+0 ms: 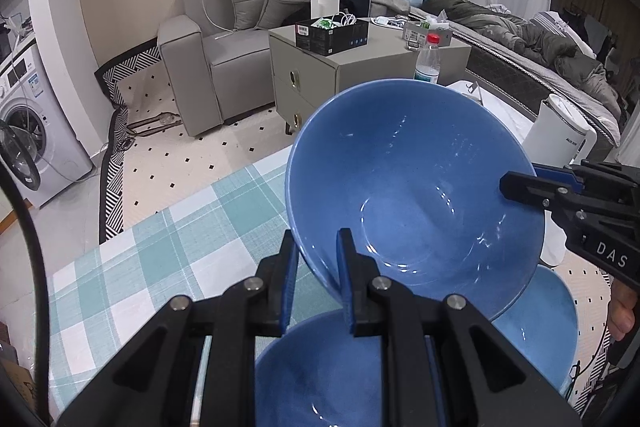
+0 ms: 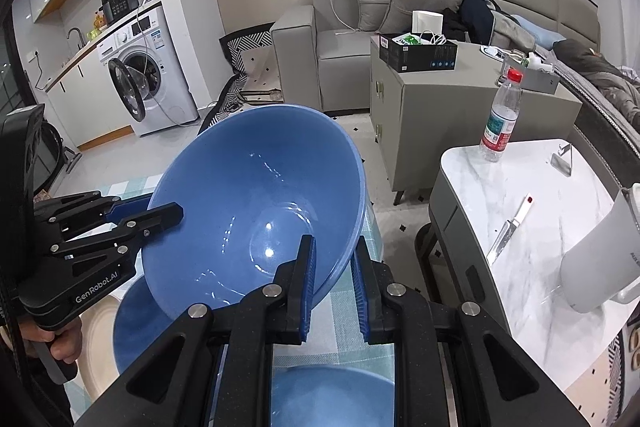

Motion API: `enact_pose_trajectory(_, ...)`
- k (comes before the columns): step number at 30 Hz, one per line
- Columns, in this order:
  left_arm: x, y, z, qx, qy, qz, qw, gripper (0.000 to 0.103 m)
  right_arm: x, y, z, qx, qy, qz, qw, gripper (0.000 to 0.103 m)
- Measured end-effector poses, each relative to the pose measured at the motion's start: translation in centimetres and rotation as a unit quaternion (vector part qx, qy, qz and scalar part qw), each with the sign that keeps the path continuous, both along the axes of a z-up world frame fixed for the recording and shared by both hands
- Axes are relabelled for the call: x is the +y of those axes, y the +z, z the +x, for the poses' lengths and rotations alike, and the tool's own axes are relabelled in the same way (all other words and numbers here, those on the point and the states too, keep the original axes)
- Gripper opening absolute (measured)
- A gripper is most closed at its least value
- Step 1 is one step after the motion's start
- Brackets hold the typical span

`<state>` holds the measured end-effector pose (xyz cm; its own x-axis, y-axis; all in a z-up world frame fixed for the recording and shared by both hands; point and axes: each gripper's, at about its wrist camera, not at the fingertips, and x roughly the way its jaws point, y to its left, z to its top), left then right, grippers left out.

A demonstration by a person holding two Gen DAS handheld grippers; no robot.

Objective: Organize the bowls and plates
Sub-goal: 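Lift the blue bowl with the left tool while the right tool lifts its bowl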

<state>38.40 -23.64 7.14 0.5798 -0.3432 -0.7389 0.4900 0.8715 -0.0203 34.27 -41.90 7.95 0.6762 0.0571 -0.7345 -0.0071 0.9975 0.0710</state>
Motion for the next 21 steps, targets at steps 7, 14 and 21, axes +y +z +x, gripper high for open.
enact_pose_trajectory(7,1.1,1.1,-1.3,-0.011,0.006,-0.005,0.9999,0.017,0.9,1.4,-1.2,-0.014,0.008,-0.006,1.000,0.018)
enact_pose_trajectory(14,2.1,2.4,-2.7,-0.021,0.014,-0.007,0.9997,0.017,2.2,2.7,-2.6,-0.025,0.012,-0.011,1.000,0.018)
enact_pose_trajectory(21,3.7,3.3,-4.7,-0.033,0.025,-0.009,0.9991,0.017,3.7,3.4,-4.4,-0.033,0.023,-0.016,0.999,0.018)
